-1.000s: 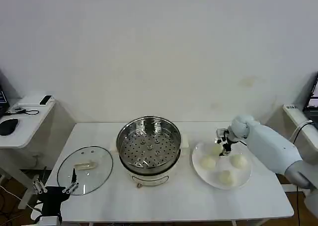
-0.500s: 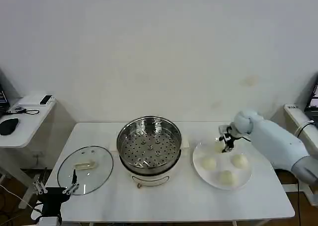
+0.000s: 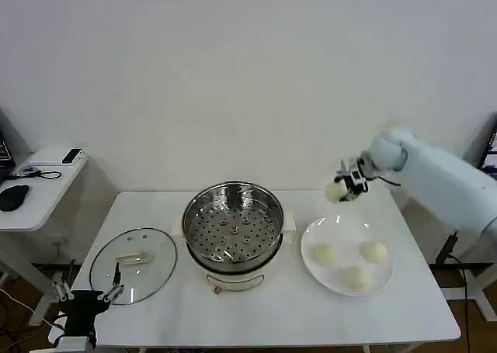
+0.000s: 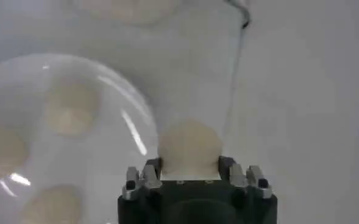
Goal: Take steamed baozi put them in steamer then cover it.
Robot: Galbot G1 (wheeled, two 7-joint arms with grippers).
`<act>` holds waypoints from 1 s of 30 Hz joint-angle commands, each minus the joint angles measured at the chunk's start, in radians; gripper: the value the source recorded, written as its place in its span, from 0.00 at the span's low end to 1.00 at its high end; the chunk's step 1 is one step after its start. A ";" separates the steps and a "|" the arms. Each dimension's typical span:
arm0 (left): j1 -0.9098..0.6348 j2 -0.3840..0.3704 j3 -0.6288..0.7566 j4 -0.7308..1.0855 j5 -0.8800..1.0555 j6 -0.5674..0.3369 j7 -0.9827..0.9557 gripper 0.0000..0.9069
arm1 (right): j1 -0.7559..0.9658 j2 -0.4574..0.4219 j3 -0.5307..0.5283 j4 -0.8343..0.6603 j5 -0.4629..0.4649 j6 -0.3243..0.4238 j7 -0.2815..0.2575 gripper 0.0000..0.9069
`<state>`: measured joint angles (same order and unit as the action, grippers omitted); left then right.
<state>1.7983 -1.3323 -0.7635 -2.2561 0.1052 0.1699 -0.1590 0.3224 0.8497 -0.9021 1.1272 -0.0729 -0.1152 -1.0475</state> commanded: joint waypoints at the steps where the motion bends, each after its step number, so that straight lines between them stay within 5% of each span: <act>1: -0.004 0.006 -0.007 0.002 -0.018 0.000 0.002 1.00 | 0.261 0.126 -0.163 0.047 0.157 -0.005 0.007 0.68; 11: -0.009 0.019 -0.017 0.004 -0.036 0.011 0.007 1.00 | 0.284 0.364 -0.270 0.061 0.237 0.035 0.021 0.69; 21: 0.002 0.022 -0.032 0.000 -0.039 0.012 0.007 1.00 | 0.245 0.467 -0.358 0.056 0.114 0.223 0.027 0.69; 30: 0.006 0.019 -0.038 0.001 -0.039 0.011 0.006 1.00 | 0.158 0.531 -0.360 -0.058 -0.008 0.313 0.051 0.70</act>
<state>1.8035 -1.3146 -0.7977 -2.2567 0.0691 0.1816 -0.1519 0.5169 1.3009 -1.2235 1.1285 0.0011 0.1007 -1.0051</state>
